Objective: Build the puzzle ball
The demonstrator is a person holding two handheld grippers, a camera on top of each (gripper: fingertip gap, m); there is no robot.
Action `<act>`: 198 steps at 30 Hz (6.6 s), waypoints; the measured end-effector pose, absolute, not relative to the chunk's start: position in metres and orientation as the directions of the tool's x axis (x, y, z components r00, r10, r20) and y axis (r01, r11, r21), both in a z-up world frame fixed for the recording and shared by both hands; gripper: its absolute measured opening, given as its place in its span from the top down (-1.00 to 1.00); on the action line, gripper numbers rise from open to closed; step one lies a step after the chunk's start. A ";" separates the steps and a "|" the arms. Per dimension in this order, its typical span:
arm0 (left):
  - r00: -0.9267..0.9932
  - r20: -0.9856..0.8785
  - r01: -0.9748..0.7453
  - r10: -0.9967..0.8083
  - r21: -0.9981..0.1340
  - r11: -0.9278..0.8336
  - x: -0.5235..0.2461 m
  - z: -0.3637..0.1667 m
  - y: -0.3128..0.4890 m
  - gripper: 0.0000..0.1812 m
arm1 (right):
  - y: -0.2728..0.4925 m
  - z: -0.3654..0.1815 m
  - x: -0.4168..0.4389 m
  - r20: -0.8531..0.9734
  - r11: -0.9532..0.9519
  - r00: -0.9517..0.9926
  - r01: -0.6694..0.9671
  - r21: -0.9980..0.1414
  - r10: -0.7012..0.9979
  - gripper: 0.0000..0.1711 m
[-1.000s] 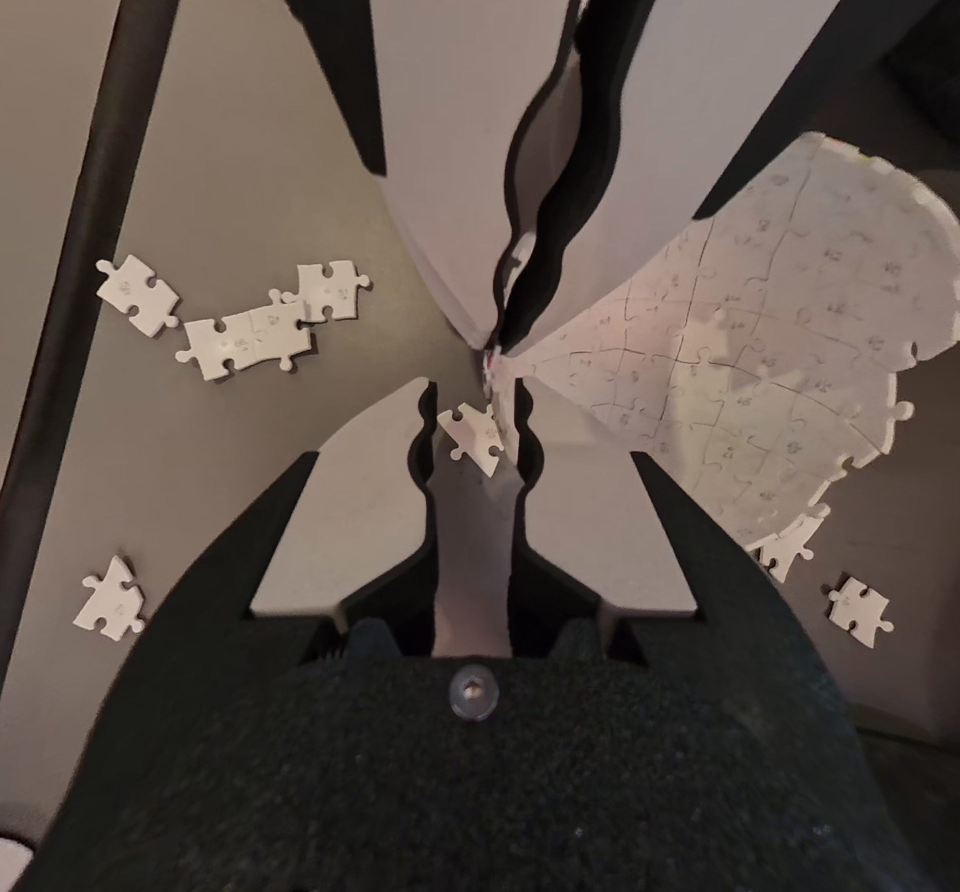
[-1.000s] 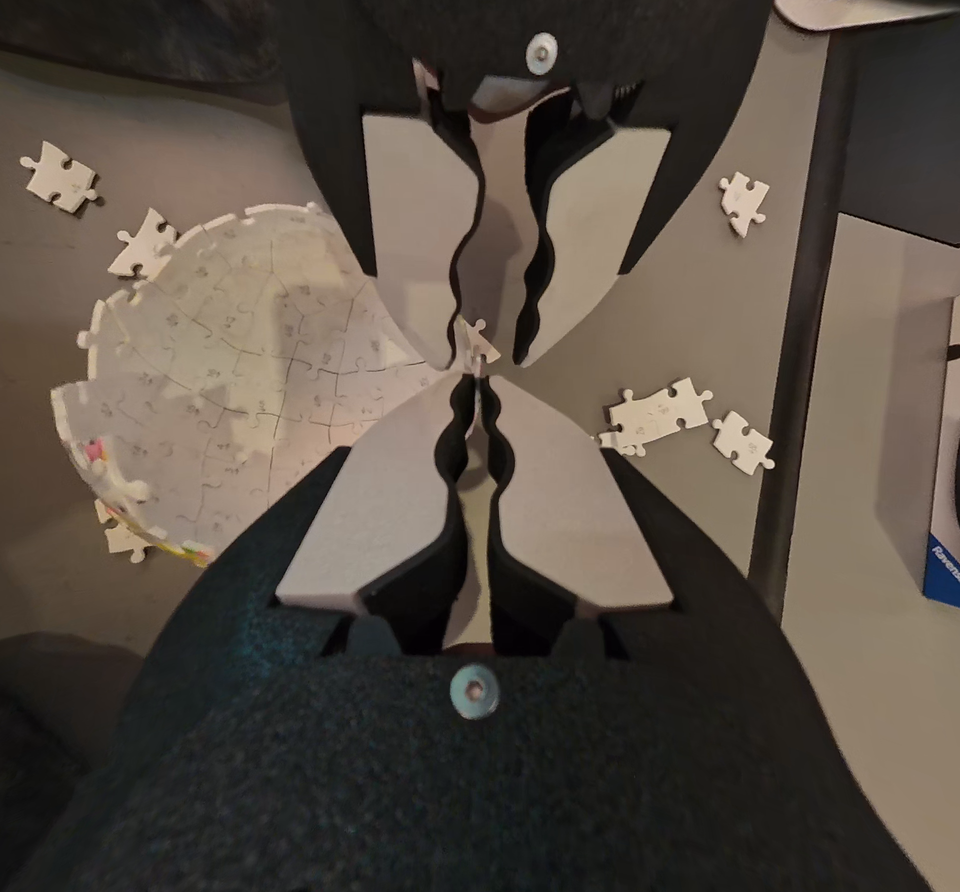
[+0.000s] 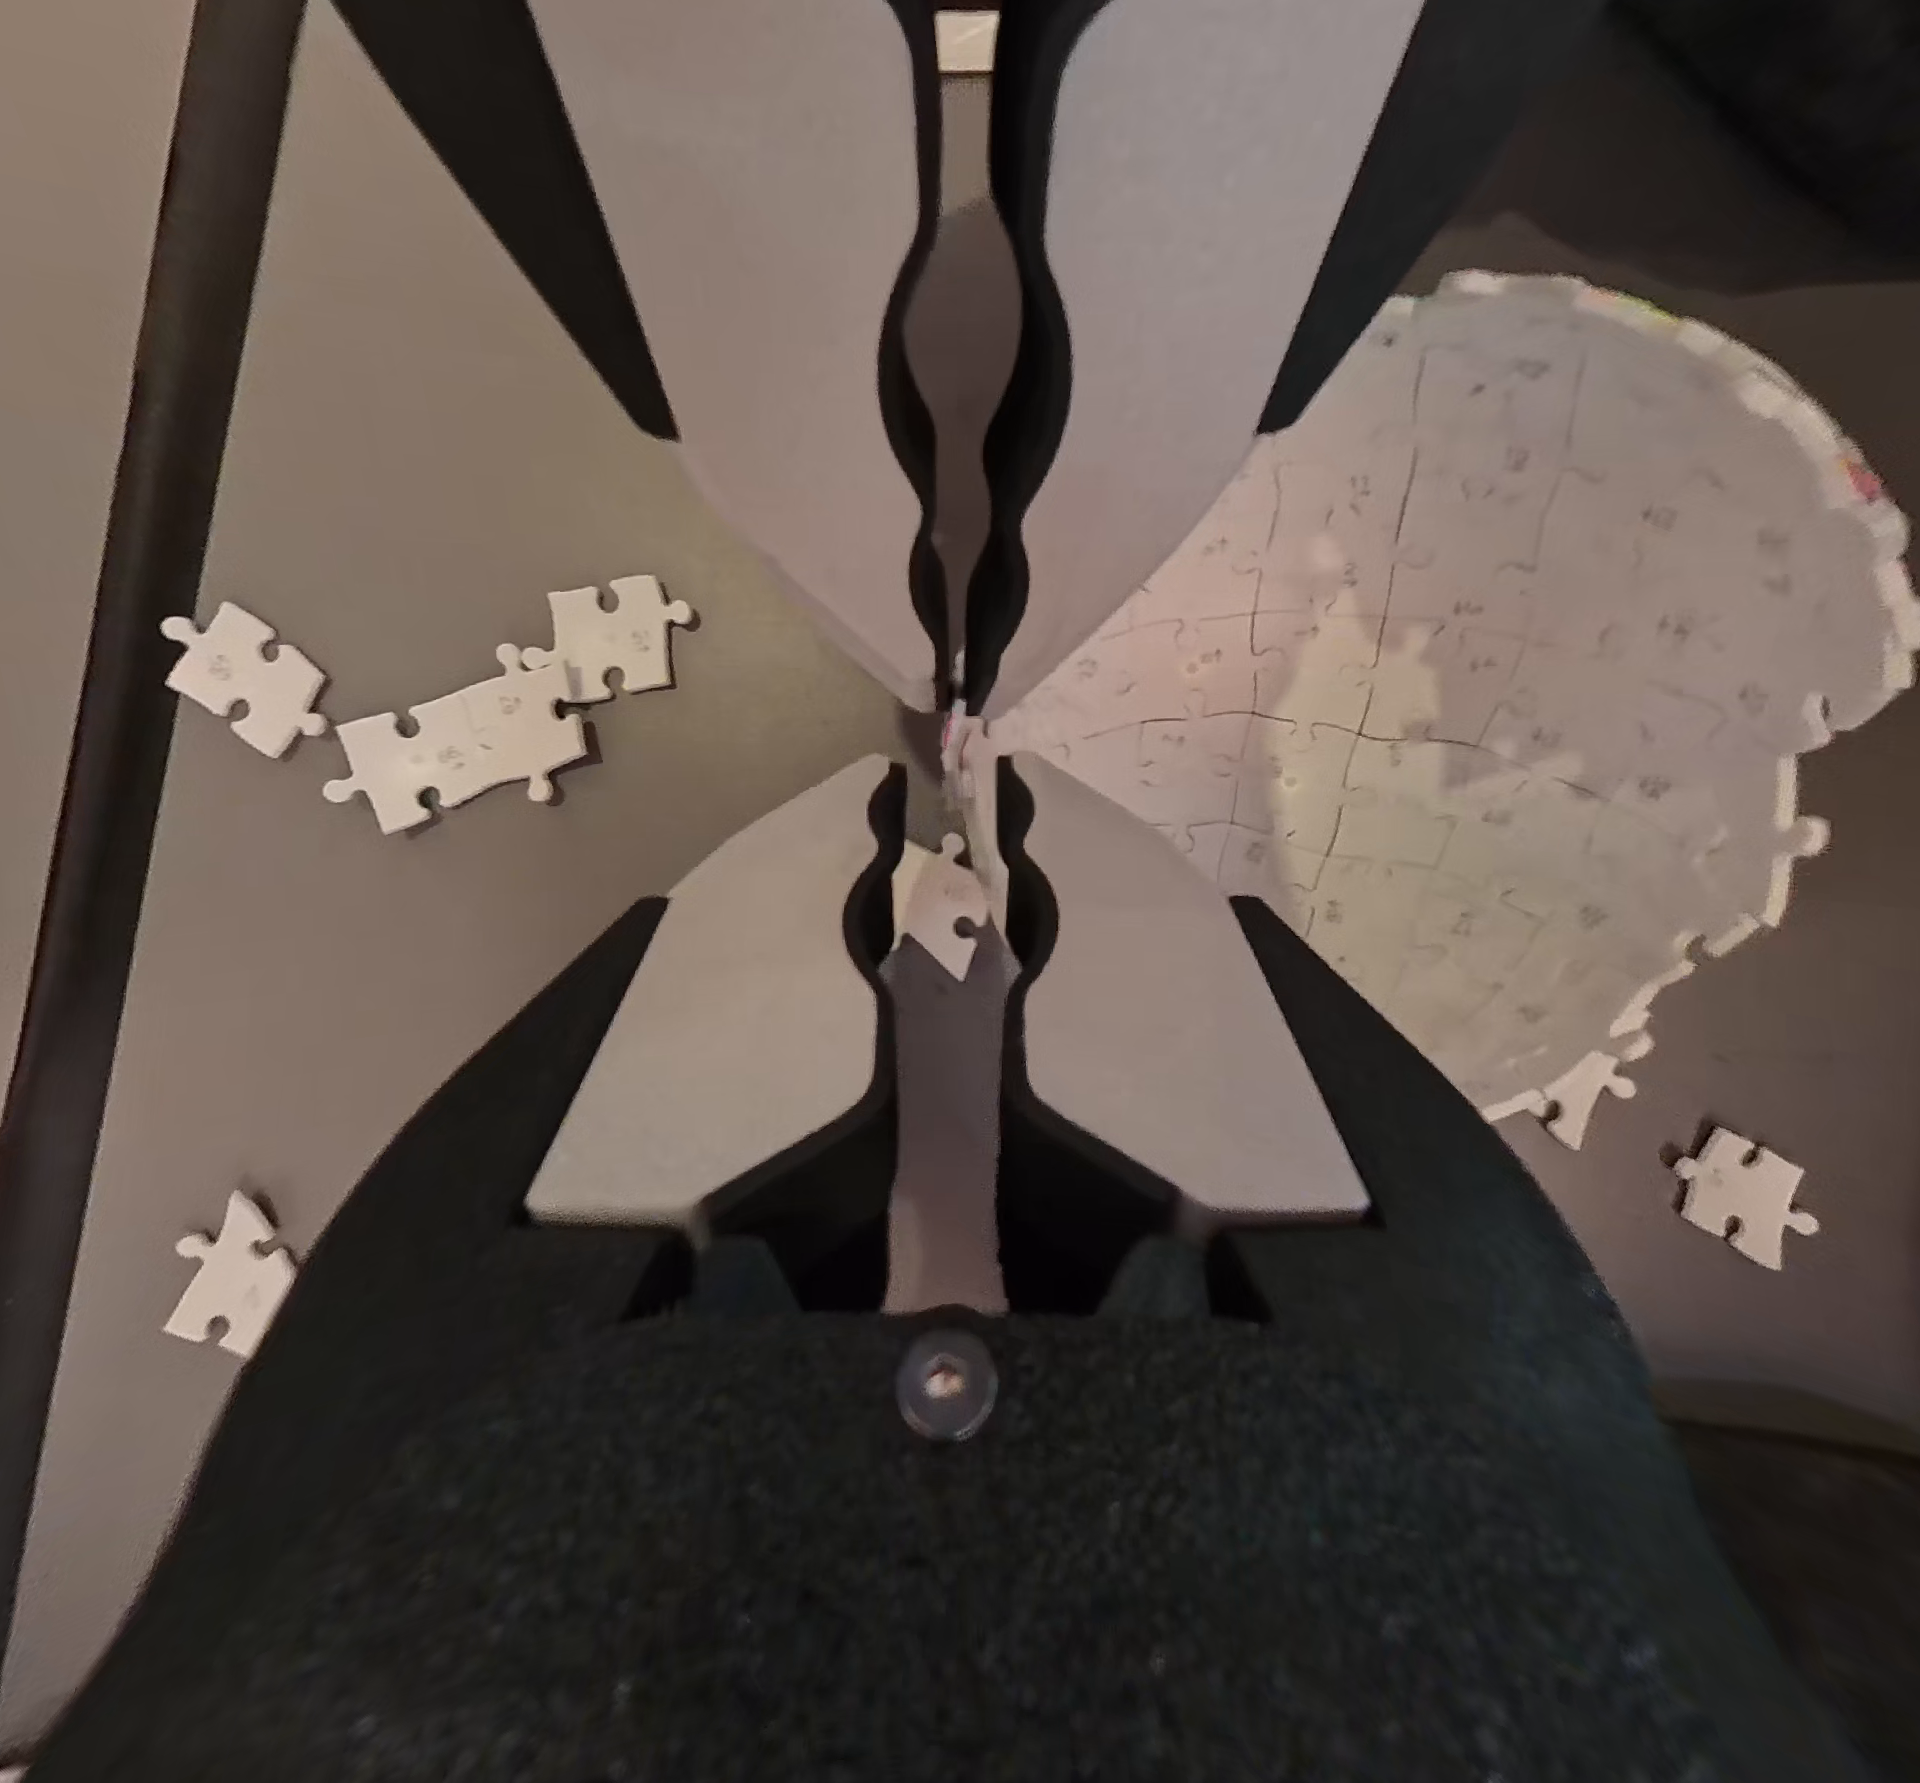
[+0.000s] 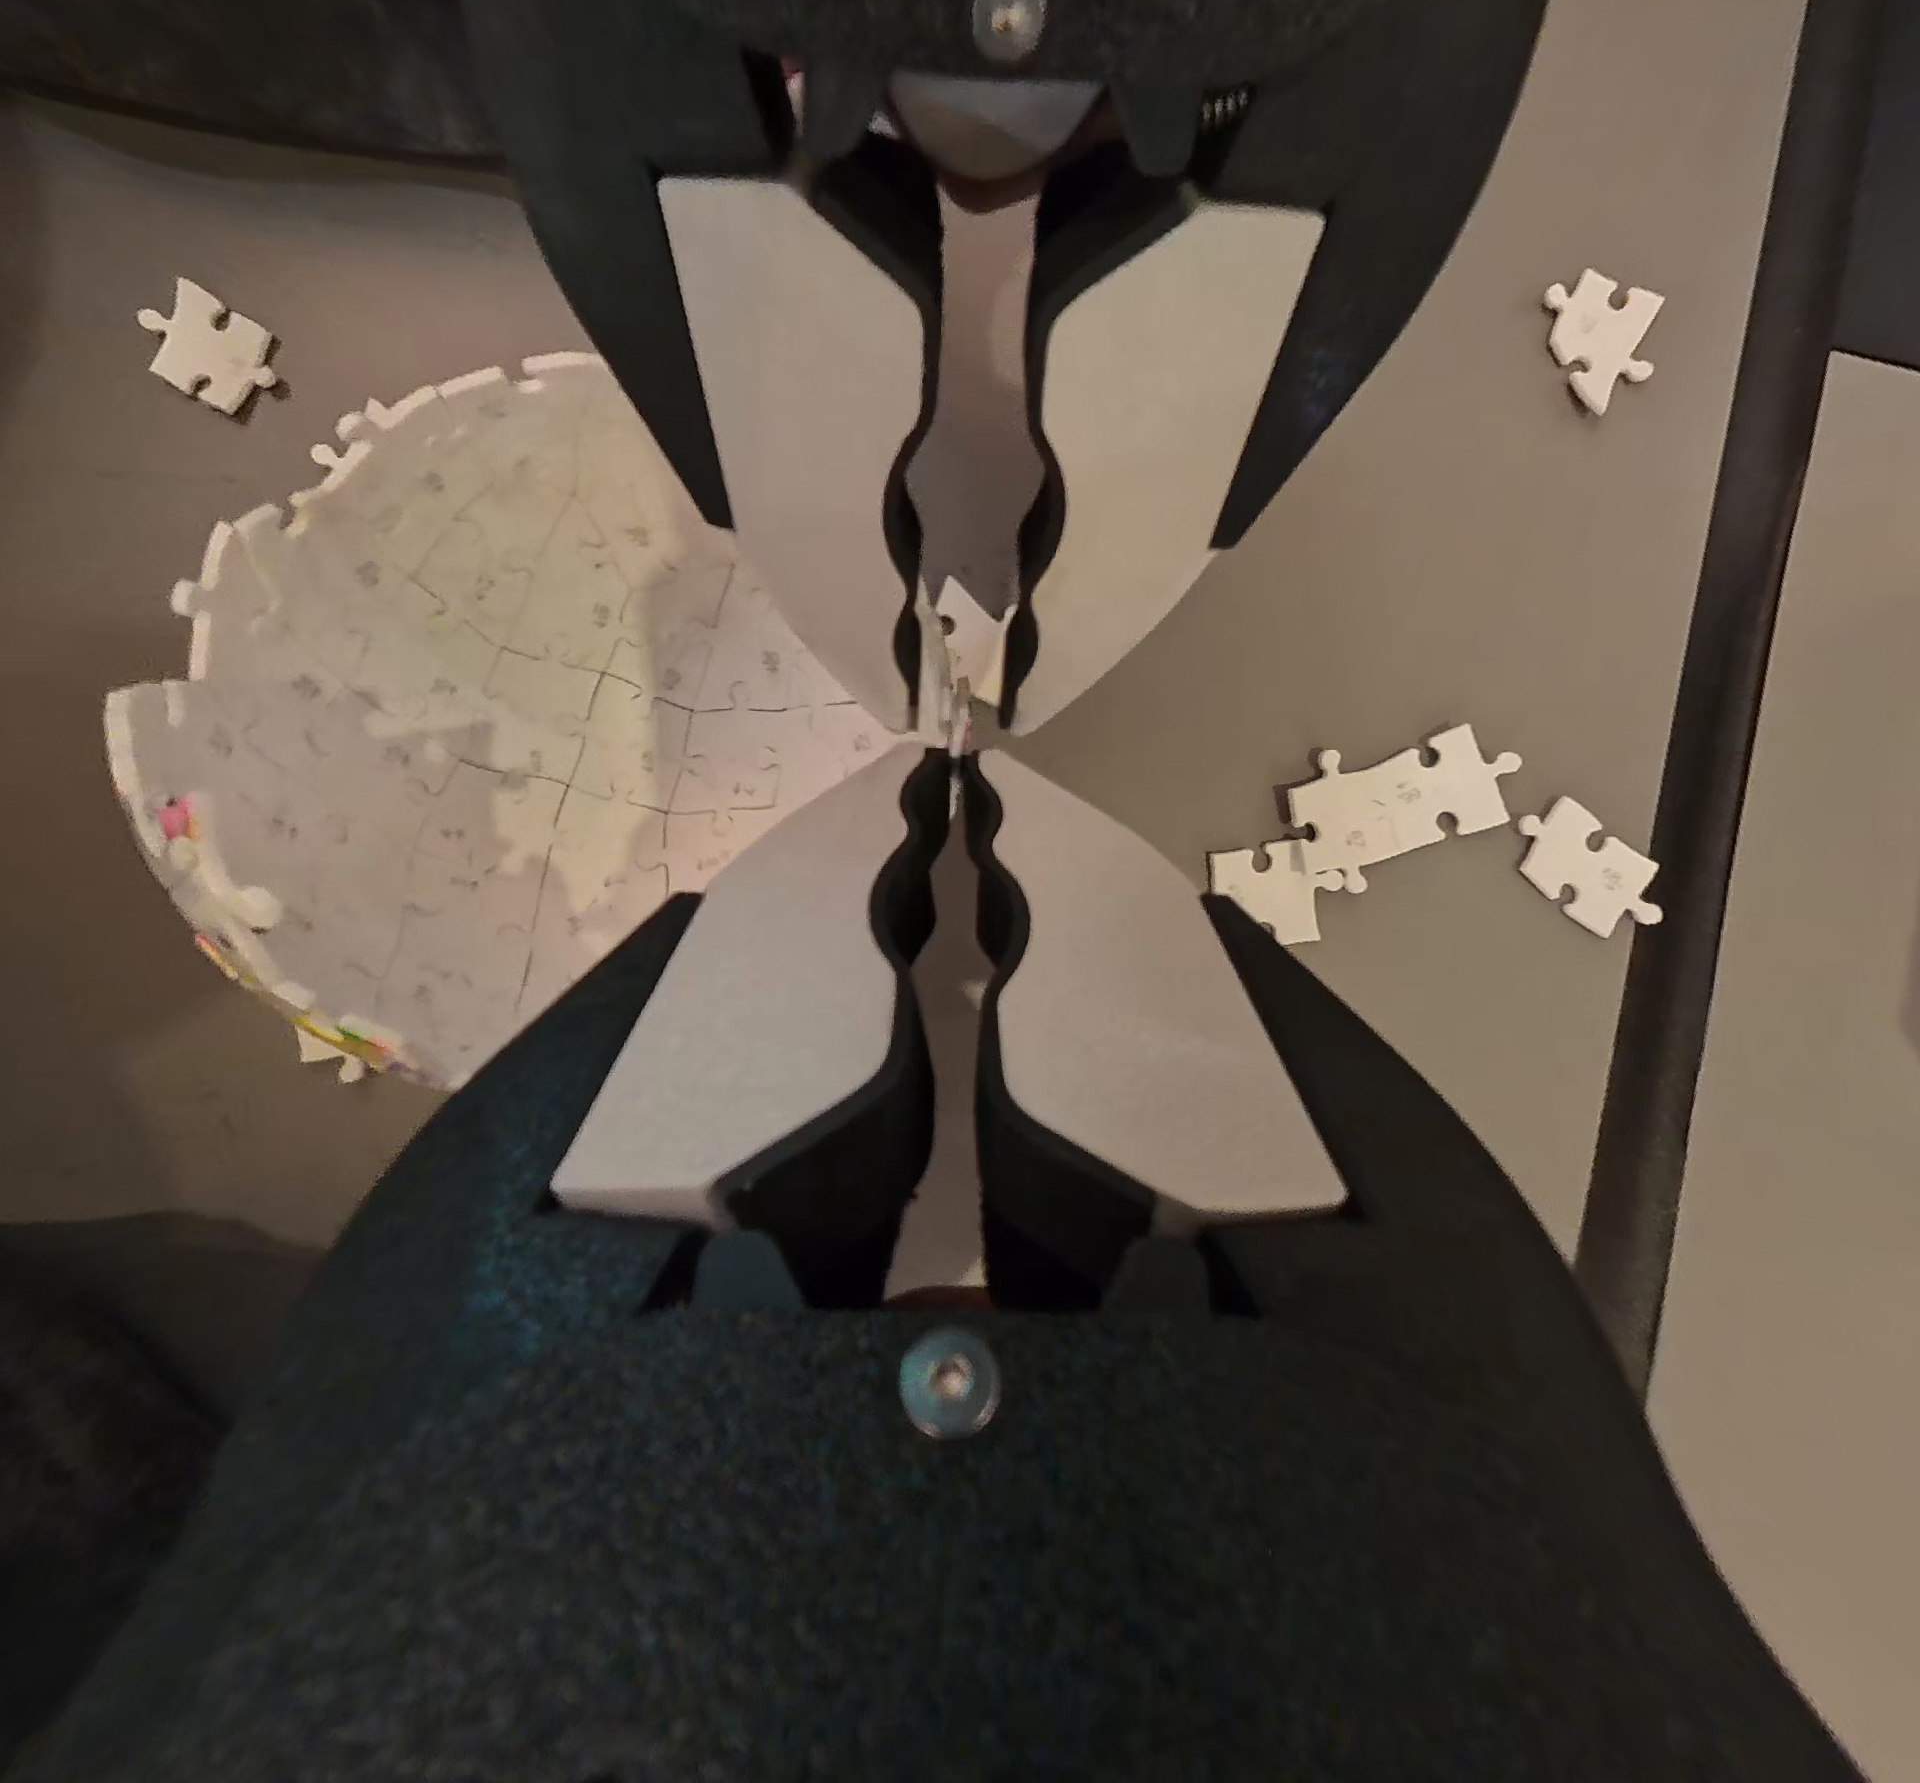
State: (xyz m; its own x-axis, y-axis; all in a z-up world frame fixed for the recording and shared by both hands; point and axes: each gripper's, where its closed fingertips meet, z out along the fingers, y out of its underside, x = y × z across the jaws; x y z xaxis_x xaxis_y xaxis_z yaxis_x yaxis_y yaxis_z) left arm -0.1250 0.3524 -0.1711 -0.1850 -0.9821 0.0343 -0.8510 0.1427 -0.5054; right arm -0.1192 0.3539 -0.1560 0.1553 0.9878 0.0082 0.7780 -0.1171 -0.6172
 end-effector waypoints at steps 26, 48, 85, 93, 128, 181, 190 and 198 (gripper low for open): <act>-0.181 0.288 -0.789 -0.940 -0.613 -0.035 -0.136 -0.153 0.354 0.64 | 0.360 -0.159 -0.115 0.112 -0.048 0.136 0.818 -0.573 0.984 0.97; -0.161 0.229 -0.838 -0.960 -0.546 0.011 -0.131 -0.178 0.359 0.79 | 0.357 -0.167 -0.117 0.091 -0.056 0.123 0.845 -0.532 0.988 0.97; -0.159 0.196 -0.852 -0.968 -0.522 0.034 -0.129 -0.178 0.355 0.74 | 0.354 -0.167 -0.117 0.013 -0.089 0.119 0.804 -0.589 0.993 0.98; -0.180 0.199 -0.857 -0.963 -0.513 0.054 -0.127 -0.180 0.348 0.92 | 0.353 -0.168 -0.117 0.006 -0.093 0.119 0.806 -0.584 0.993 0.98; -0.230 -0.147 -0.693 -0.962 -0.670 0.268 -0.151 -0.159 0.367 0.91 | 0.349 -0.187 -0.119 -0.182 -0.252 0.182 0.811 -0.527 0.966 0.98; -0.317 0.049 -0.186 -0.947 -0.982 0.012 -0.191 -0.125 0.301 0.58 | 0.315 -0.218 -0.130 -0.502 -0.300 0.114 0.902 -0.309 0.857 0.95; -0.389 0.179 -0.247 -0.904 -0.965 -0.085 -0.182 -0.135 0.278 0.45 | 0.314 -0.218 -0.134 -0.530 -0.300 0.085 0.894 -0.333 0.844 0.94; -0.428 0.247 -0.277 -0.870 -0.952 -0.133 -0.182 -0.138 0.278 0.57 | 0.314 -0.219 -0.133 -0.528 -0.287 0.076 0.900 -0.329 0.846 0.91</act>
